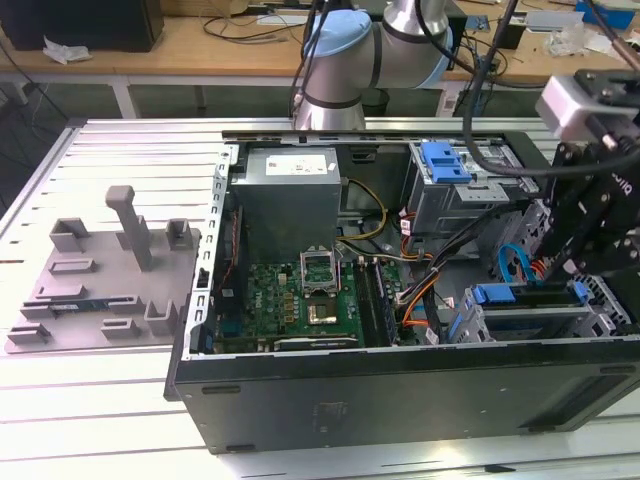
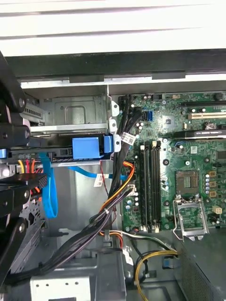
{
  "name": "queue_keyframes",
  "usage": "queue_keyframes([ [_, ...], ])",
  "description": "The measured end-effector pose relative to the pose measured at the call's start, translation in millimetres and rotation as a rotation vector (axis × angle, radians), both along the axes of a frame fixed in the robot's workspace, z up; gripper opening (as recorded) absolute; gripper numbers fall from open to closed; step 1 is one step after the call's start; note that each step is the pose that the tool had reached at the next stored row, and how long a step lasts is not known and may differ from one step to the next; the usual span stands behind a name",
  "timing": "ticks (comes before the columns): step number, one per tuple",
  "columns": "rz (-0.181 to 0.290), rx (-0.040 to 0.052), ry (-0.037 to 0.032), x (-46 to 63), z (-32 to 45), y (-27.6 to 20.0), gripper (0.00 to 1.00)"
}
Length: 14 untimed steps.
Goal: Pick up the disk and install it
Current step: 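Insert the second disk wire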
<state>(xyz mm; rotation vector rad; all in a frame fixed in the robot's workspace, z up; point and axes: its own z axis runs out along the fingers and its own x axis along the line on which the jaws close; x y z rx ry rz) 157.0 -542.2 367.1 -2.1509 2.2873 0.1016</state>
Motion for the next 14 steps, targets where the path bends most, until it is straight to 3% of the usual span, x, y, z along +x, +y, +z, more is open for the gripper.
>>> queue_keyframes([
  [2,0.000,-0.0043,-0.0025,-2.2,7.3,2.2,0.35],
  [3,0.000,-0.0111,-0.0072,-6.3,14.7,3.8,0.21],
  [5,0.000,-0.0174,-0.0111,-9.5,17.1,4.1,0.11],
  [6,0.000,-0.0228,-0.0147,-12.5,17.6,4.2,0.11],
  [8,0.000,-0.0233,-0.0263,-16.9,17.6,4.2,0.11],
  [14,0.000,-0.0233,-0.0286,-16.9,17.6,4.2,0.11],
])
